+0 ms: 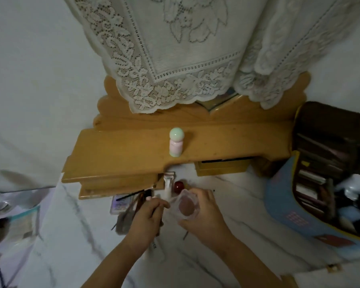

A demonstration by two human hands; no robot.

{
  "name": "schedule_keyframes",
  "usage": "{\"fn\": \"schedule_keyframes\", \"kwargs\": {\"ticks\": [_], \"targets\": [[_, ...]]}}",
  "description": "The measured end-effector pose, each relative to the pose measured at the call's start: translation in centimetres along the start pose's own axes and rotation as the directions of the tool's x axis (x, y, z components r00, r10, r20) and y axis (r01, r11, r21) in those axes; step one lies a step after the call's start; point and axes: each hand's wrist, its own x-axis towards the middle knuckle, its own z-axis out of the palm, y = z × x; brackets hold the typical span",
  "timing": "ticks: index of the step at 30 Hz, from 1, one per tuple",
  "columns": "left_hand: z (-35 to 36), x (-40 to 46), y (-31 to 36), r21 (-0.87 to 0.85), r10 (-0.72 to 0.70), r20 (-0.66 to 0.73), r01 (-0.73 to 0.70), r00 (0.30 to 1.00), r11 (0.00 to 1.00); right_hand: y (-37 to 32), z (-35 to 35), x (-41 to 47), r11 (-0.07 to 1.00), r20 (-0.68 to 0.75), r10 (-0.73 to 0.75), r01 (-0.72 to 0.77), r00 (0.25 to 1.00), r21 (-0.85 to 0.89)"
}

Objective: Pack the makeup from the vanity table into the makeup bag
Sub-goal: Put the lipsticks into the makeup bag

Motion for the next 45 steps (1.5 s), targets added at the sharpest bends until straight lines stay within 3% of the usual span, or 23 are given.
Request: {"fn": "schedule_keyframes", "kwargs": {"ticks": [4,7,10,13,17,24,30,34,38,45], "targets": [[3.4,-0.5,2.3,0.045,0.138,0.181,-0.148,0.974,0.988,0.9,-3.1,-2.8,0.998,-0.049,0.043,-0.041,0.998,0.051],[6.1,-0.9,3.7,0.054,0.147,0.271,-0.168,0.951,0.984,1.9,-5.8,-4.8,0.992,-0.096,0.096,-0.087,0.991,0.092],[8.9,-1.5,5.1,0.06,0.137,0.321,-0.165,0.937,0.985,3.4,-8.5,-6.2,0.993,-0.197,0.099,-0.086,0.975,0.076],[11.8,-2.0,6.5,0.112,0.229,0.324,-0.278,0.918,0.954,5.1,-11.4,-7.0,0.995,-0.351,0.096,-0.097,0.931,0.014],[16.3,-2.1,8.6,0.134,0.33,0.342,-0.393,0.88,0.91,7.3,-15.3,-7.4,0.982,-0.344,0.187,-0.162,0.92,0.098],[24.3,-1.1,11.8,0.011,0.25,0.358,-0.272,0.9,0.962,11.7,-24.5,-7.6,0.988,-0.352,0.158,-0.148,0.923,0.054],[28.4,0.6,12.7,-0.03,0.142,0.215,-0.138,0.966,0.99,15.1,-30.5,-4.9,0.966,-0.496,0.148,-0.233,0.856,-0.115],[28.9,1.5,12.9,0.002,0.087,0.16,-0.089,0.983,0.996,16.3,-30.1,-2.2,0.904,-0.371,0.159,-0.286,0.915,-0.317],[28.9,2.8,13.5,0.008,0.072,0.129,-0.073,0.989,0.997,16.2,-28.9,-0.9,0.75,-0.157,0.17,-0.231,0.973,-0.619],[28.7,5.0,15.0,-0.035,0.025,0.187,-0.019,0.982,0.999,15.9,-29.4,-0.6,0.631,-0.124,0.138,-0.183,0.983,-0.754]]}}
